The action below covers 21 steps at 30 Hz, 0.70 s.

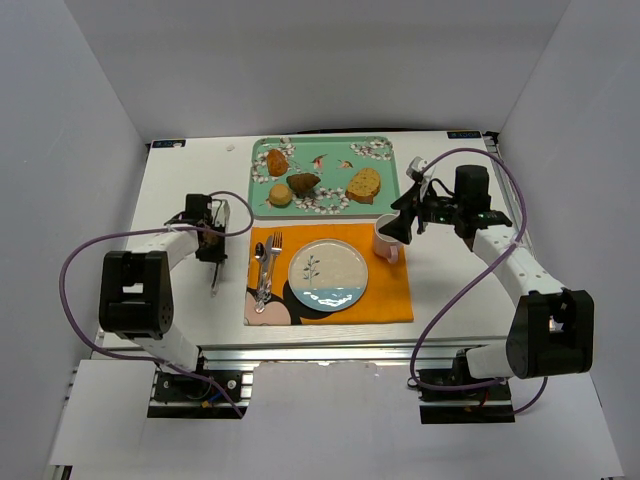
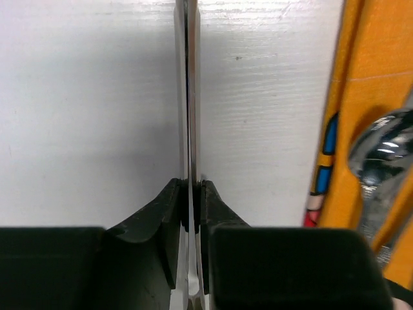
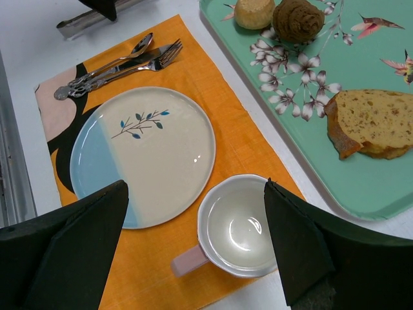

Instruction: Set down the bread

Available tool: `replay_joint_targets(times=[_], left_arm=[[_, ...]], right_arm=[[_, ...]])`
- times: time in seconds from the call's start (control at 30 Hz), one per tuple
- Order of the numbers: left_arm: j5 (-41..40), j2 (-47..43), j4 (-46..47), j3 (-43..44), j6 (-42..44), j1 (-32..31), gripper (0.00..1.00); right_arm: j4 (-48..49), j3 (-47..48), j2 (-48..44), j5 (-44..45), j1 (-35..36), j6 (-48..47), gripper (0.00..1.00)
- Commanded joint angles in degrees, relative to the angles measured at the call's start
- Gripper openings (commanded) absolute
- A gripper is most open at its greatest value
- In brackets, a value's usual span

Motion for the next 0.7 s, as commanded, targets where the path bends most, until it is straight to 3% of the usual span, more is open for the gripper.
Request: replay_joint_targets(times=[0.0, 0.1, 0.27, 0.43, 0.67], left_arm=[[2.14, -6.03, -5.12, 5.79, -8.05, 0.24, 0.05], [11.51, -9.2, -5.48, 9.66, -17.71, 0.24, 0.18], [20.86, -13.69, 2.77, 6.6, -33.89, -1.16, 0.39], [26.05, -14.04, 6.21, 4.22, -43.29, -1.25, 0.43], [25.89, -13.34, 6.57, 4.48, -46.12, -1.16, 0.48]], right_arm=[[1.28, 0.44, -1.22, -1.54, -0.56, 0.47, 0.89], [1.71, 0.44, -0.96, -1.89, -0.65, 0.73, 0.89], [3.21, 0.09, -0.78, -2.6, -0.65, 2.05, 0.89], [3.91, -0.27, -0.96, -2.95, -0.65, 2.4, 0.89], [4.44, -1.23, -1.75, -2.95, -0.65, 2.93, 0.89]])
